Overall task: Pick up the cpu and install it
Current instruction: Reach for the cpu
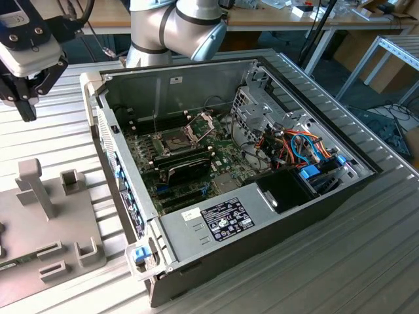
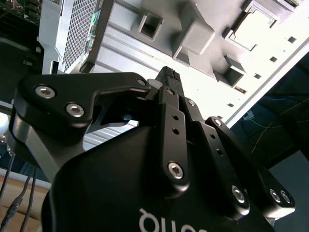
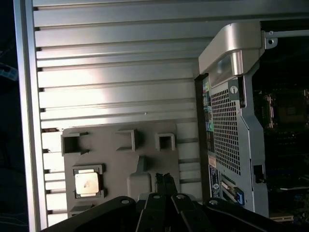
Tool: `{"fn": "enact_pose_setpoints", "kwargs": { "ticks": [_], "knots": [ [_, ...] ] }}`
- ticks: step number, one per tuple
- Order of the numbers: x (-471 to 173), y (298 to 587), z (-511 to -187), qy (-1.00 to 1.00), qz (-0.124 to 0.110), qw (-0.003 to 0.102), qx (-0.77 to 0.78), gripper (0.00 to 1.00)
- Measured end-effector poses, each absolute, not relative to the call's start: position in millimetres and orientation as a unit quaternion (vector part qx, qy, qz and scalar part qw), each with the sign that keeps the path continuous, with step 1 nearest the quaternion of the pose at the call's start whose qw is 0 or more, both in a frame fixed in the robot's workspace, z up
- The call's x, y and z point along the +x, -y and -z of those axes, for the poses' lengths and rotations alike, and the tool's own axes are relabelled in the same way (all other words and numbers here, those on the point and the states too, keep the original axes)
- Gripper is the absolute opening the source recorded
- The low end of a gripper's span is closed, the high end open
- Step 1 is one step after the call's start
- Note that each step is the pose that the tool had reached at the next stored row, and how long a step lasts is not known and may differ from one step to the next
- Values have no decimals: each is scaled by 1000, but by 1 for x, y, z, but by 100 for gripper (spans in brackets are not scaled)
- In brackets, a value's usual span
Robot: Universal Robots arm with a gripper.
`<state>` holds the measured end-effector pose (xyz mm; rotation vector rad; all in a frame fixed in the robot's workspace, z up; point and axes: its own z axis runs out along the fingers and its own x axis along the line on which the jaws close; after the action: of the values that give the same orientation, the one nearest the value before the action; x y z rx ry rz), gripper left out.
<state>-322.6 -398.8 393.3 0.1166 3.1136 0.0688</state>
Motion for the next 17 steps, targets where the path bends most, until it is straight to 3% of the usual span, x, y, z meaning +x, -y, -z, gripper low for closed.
{"fn": "enact_pose_setpoints", "kwargs": {
  "ticks": [17],
  "knots": [
    [-367, 399, -393, -999, -22, 13, 37, 11]
  ]
}}
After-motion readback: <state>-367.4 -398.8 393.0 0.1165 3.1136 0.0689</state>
